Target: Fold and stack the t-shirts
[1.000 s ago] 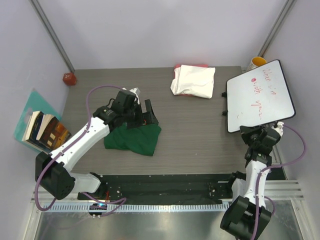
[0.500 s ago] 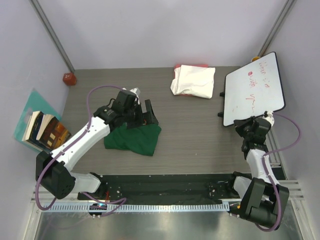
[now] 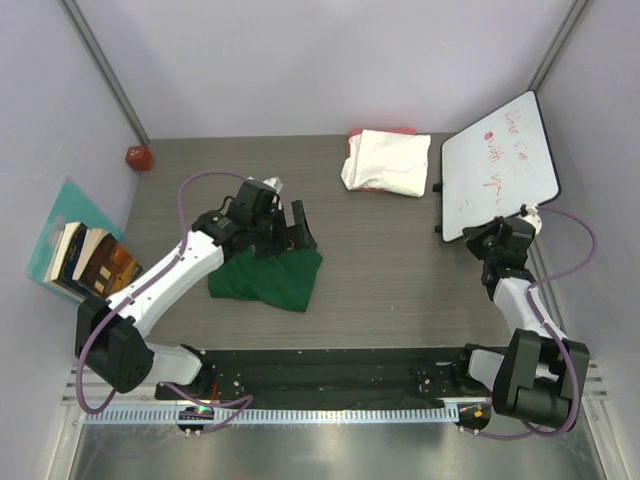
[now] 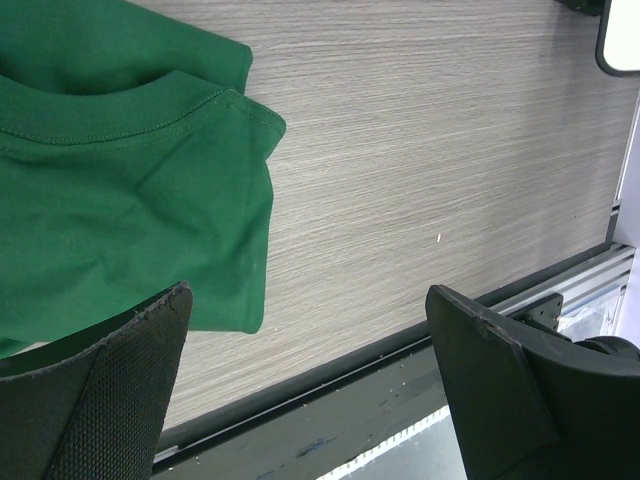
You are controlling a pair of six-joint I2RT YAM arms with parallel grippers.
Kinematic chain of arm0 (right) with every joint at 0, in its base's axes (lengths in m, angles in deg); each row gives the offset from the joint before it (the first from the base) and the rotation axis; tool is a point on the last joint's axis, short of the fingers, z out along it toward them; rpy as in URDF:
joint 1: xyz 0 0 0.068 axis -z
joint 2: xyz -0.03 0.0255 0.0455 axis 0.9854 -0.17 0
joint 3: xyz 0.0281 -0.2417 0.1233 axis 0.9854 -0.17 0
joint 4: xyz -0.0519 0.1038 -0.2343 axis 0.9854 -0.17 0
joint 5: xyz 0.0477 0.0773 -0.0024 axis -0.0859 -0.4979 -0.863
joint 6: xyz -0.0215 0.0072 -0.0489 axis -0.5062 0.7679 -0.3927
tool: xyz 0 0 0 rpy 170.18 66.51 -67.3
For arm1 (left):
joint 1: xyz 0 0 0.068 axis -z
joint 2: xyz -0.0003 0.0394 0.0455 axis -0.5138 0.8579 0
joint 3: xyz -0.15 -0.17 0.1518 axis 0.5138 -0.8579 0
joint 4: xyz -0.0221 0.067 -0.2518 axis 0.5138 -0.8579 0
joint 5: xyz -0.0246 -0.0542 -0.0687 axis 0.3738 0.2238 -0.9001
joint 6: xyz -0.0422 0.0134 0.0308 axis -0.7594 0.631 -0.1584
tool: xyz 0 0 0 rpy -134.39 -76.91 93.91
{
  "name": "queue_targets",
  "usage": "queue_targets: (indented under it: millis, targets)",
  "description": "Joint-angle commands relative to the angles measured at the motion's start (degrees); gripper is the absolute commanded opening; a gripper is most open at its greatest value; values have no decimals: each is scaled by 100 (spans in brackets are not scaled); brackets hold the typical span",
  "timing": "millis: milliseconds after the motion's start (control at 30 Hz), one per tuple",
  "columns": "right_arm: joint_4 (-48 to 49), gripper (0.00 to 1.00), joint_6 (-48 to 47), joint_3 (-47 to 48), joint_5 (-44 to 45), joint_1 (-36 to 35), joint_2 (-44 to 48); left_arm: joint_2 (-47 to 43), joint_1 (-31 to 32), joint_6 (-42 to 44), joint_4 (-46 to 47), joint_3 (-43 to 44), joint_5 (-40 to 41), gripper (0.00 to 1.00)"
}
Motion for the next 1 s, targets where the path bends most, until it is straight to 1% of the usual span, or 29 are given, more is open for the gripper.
queue_targets:
  millis: [0, 133, 533, 600, 667, 700, 767, 800, 900, 967]
  targets:
    - [-1011, 1, -657, -10, -192, -517, -316, -4, 23, 18, 140, 188, 65, 100]
    - [-966, 1, -639, -11, -148, -745, -395, -39, 23, 27, 140, 188, 109, 100]
    - [-1308, 1, -867, 288, -52, -1001, -562, -83, 23, 27, 131, 205, 127, 100]
    - [-1432, 1, -850, 402, 378, -1010, -641, -83, 32, 27, 131, 231, 127, 100]
    - [-1634, 1, -815, 507, 598, -1018, -563, -101, 23, 36, 122, 258, 127, 100]
    - [-1721, 1, -736, 534, 939, -1010, -484, -109, 32, 53, 122, 258, 153, 100]
    - [-1898, 1, -596, 543, 1248, -1010, -221, -127, 23, 62, 105, 258, 188, 100]
    - [-1941, 1, -543, 543, 1519, -1010, 59, -136, 23, 71, 105, 249, 197, 100]
    - [-2196, 1, -525, 657, 1785, -1010, 500, -101, 23, 80, 105, 223, 171, 100]
    - [-2442, 1, -560, 771, 1943, -1001, 536, -66, 23, 80, 105, 205, 136, 100]
